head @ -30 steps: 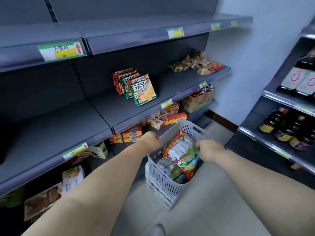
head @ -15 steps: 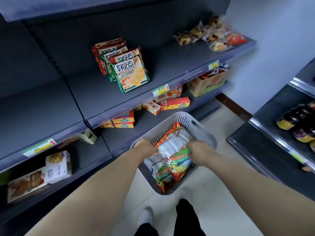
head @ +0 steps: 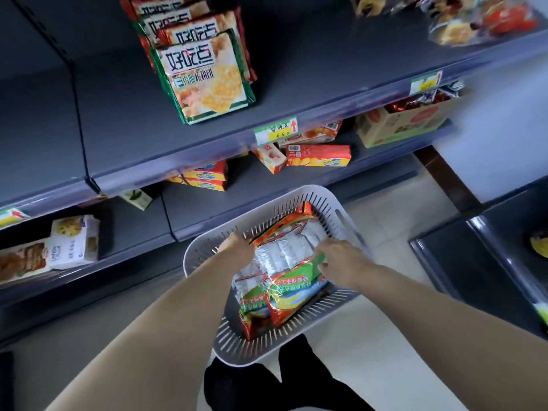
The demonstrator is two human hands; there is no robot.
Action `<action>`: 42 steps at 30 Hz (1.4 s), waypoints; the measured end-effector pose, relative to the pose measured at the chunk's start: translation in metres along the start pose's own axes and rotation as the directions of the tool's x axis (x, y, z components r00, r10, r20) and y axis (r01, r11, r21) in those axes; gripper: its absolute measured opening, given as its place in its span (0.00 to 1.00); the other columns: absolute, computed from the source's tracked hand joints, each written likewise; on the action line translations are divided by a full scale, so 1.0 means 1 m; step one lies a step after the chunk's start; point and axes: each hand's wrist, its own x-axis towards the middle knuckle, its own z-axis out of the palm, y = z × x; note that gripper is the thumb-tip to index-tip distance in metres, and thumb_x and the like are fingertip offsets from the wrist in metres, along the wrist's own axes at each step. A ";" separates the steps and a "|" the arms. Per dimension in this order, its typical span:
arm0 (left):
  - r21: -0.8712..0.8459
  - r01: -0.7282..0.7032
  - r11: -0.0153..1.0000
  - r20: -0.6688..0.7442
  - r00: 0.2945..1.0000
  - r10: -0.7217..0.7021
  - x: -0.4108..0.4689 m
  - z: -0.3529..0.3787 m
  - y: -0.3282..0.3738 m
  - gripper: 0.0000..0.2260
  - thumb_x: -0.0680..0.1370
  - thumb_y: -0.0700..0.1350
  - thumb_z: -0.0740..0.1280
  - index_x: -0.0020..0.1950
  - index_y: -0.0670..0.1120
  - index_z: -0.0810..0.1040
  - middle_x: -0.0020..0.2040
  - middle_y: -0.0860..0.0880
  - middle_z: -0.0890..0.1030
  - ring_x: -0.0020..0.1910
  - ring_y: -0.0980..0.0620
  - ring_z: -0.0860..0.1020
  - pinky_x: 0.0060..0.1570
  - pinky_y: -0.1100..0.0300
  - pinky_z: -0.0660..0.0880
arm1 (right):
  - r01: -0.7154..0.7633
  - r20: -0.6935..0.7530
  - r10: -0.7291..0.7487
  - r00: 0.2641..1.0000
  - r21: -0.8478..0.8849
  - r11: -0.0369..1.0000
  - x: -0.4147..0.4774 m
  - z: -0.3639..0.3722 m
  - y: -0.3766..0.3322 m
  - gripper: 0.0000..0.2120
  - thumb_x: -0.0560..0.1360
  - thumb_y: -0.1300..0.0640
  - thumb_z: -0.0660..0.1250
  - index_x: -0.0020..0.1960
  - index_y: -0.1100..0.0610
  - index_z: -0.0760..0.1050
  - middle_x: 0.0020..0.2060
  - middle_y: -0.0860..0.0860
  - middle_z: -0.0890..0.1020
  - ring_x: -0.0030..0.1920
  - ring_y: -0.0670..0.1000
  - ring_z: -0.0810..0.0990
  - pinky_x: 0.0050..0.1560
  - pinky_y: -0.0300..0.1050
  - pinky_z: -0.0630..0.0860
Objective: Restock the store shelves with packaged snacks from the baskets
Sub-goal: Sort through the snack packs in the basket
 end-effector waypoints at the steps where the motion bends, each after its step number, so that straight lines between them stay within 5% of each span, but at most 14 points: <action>1: 0.016 0.020 1.000 0.014 1.000 -0.021 0.003 0.003 -0.001 0.19 0.80 0.40 0.64 0.70 0.37 0.69 0.66 0.37 0.76 0.57 0.44 0.76 0.62 0.52 0.73 | 0.019 0.011 -0.019 1.000 -0.004 1.000 0.003 0.001 0.002 0.17 0.78 0.56 0.61 0.66 0.55 0.72 0.65 0.55 0.74 0.65 0.56 0.72 0.64 0.54 0.71; 5: 0.018 0.050 0.999 0.054 0.997 -0.051 0.017 0.021 -0.010 0.22 0.81 0.40 0.62 0.74 0.38 0.63 0.58 0.44 0.71 0.52 0.50 0.66 0.51 0.57 0.66 | 0.075 0.009 -0.075 0.997 0.009 0.997 0.012 0.001 0.009 0.17 0.79 0.56 0.61 0.67 0.54 0.72 0.64 0.54 0.75 0.64 0.55 0.73 0.62 0.50 0.71; 10: 0.036 0.140 0.990 0.109 0.984 -0.143 0.023 0.036 -0.015 0.16 0.79 0.42 0.66 0.66 0.45 0.69 0.51 0.45 0.78 0.45 0.48 0.78 0.45 0.54 0.78 | 0.088 0.019 -0.088 0.996 0.019 0.996 0.018 -0.002 0.015 0.18 0.79 0.55 0.61 0.68 0.54 0.71 0.66 0.53 0.74 0.65 0.53 0.72 0.61 0.48 0.72; 17: 0.137 0.142 0.980 0.032 0.989 -0.148 0.027 0.043 -0.002 0.31 0.79 0.40 0.63 0.79 0.47 0.53 0.71 0.43 0.70 0.67 0.42 0.70 0.69 0.48 0.67 | 0.088 0.001 -0.088 0.996 0.026 0.996 0.019 0.000 0.013 0.17 0.80 0.55 0.61 0.68 0.54 0.71 0.65 0.51 0.75 0.63 0.52 0.73 0.60 0.48 0.71; 21: 0.144 0.159 0.977 0.009 0.987 -0.162 0.031 0.046 -0.007 0.29 0.76 0.56 0.69 0.72 0.46 0.65 0.63 0.45 0.77 0.63 0.43 0.73 0.63 0.49 0.73 | 0.070 0.020 -0.071 0.997 0.039 0.997 0.022 0.013 0.013 0.18 0.79 0.57 0.62 0.68 0.55 0.70 0.63 0.53 0.77 0.63 0.53 0.73 0.59 0.49 0.73; 26: -0.039 0.129 0.991 0.062 0.990 -0.126 0.011 0.027 -0.004 0.17 0.72 0.53 0.76 0.54 0.45 0.82 0.40 0.49 0.81 0.38 0.50 0.79 0.45 0.58 0.80 | 0.057 0.086 -0.063 0.994 0.070 0.996 0.017 0.025 0.008 0.22 0.79 0.57 0.62 0.72 0.55 0.65 0.64 0.56 0.76 0.63 0.57 0.74 0.57 0.48 0.74; 30: -0.164 0.061 0.984 0.134 0.990 -0.039 -0.014 0.006 0.026 0.15 0.72 0.52 0.75 0.49 0.42 0.80 0.40 0.48 0.76 0.38 0.50 0.74 0.40 0.60 0.72 | 0.056 0.087 -0.064 0.994 0.094 0.994 0.014 0.021 -0.001 0.28 0.77 0.51 0.65 0.74 0.56 0.60 0.65 0.58 0.73 0.63 0.58 0.74 0.60 0.48 0.73; 33: -0.438 0.085 0.895 0.143 0.989 -0.024 -0.035 -0.006 0.048 0.12 0.72 0.48 0.75 0.49 0.41 0.81 0.39 0.47 0.79 0.37 0.52 0.76 0.39 0.59 0.74 | 0.008 0.039 -0.018 0.999 0.255 0.967 0.011 0.014 -0.008 0.45 0.69 0.40 0.71 0.76 0.54 0.53 0.70 0.59 0.66 0.69 0.60 0.69 0.65 0.53 0.71; 38: -0.675 0.142 0.724 0.195 0.981 -0.010 -0.068 -0.009 0.082 0.04 0.76 0.39 0.71 0.47 0.40 0.78 0.22 0.49 0.72 0.25 0.52 0.71 0.32 0.55 0.79 | -0.042 0.007 0.043 0.999 0.414 0.909 -0.003 0.002 -0.017 0.70 0.50 0.28 0.73 0.77 0.48 0.33 0.78 0.55 0.56 0.76 0.56 0.60 0.72 0.54 0.64; 42: -0.730 0.117 0.673 0.198 0.979 0.045 -0.087 -0.014 0.099 0.04 0.75 0.37 0.71 0.46 0.40 0.77 0.23 0.47 0.67 0.18 0.52 0.70 0.30 0.51 0.81 | -0.063 -0.189 0.222 0.957 0.610 0.790 -0.027 0.002 -0.017 0.60 0.57 0.41 0.80 0.75 0.53 0.46 0.68 0.52 0.70 0.66 0.54 0.72 0.62 0.45 0.68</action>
